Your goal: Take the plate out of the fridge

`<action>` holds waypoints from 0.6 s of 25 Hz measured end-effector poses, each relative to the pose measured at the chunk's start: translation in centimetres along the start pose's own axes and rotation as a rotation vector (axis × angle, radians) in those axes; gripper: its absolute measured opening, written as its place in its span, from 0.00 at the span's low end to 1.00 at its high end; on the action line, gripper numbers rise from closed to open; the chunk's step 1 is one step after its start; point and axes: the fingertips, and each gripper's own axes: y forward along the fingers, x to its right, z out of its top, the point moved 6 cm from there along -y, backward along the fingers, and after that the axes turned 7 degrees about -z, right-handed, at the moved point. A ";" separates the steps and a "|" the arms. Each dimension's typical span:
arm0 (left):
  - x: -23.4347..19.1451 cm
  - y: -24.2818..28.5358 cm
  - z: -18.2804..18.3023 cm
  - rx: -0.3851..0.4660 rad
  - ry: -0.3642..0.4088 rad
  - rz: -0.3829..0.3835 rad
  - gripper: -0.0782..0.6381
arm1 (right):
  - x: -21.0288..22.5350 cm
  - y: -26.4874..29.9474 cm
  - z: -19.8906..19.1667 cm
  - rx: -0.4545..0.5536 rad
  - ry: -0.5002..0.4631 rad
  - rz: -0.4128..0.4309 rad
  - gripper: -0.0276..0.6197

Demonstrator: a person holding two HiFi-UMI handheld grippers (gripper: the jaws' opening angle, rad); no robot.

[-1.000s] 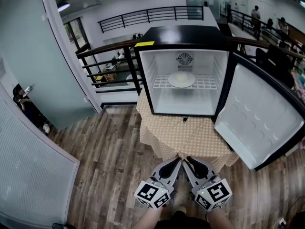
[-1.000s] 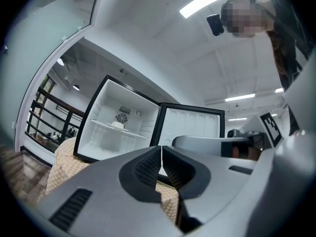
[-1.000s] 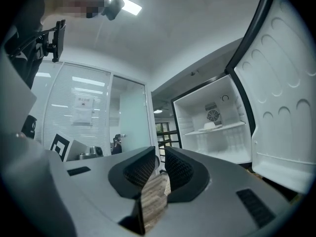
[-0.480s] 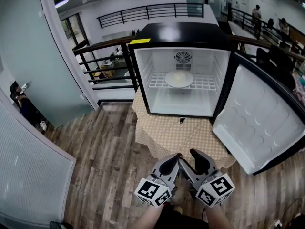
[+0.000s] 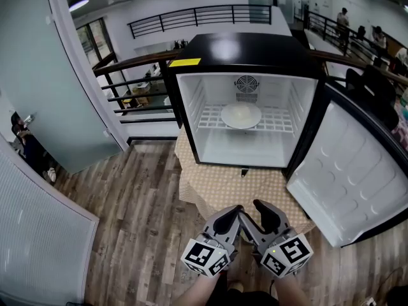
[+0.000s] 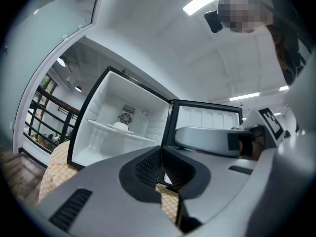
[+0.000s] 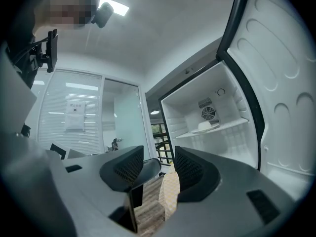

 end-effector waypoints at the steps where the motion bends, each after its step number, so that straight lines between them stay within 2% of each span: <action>1: -0.6 0.5 0.2 0.000 0.001 -0.003 0.13 | 0.4 0.7 0.2 0.002 0.003 -0.003 0.35; 5: -3.2 2.7 0.7 -0.007 -0.001 -0.015 0.13 | 1.8 3.4 0.7 0.007 0.037 -0.019 0.30; 10: -6.7 5.5 1.0 -0.011 -0.021 -0.022 0.13 | 3.3 7.2 1.1 0.003 0.101 -0.038 0.16; 15: -9.5 7.6 1.6 -0.017 -0.019 -0.043 0.13 | 4.8 10.1 1.6 0.017 0.136 -0.063 0.14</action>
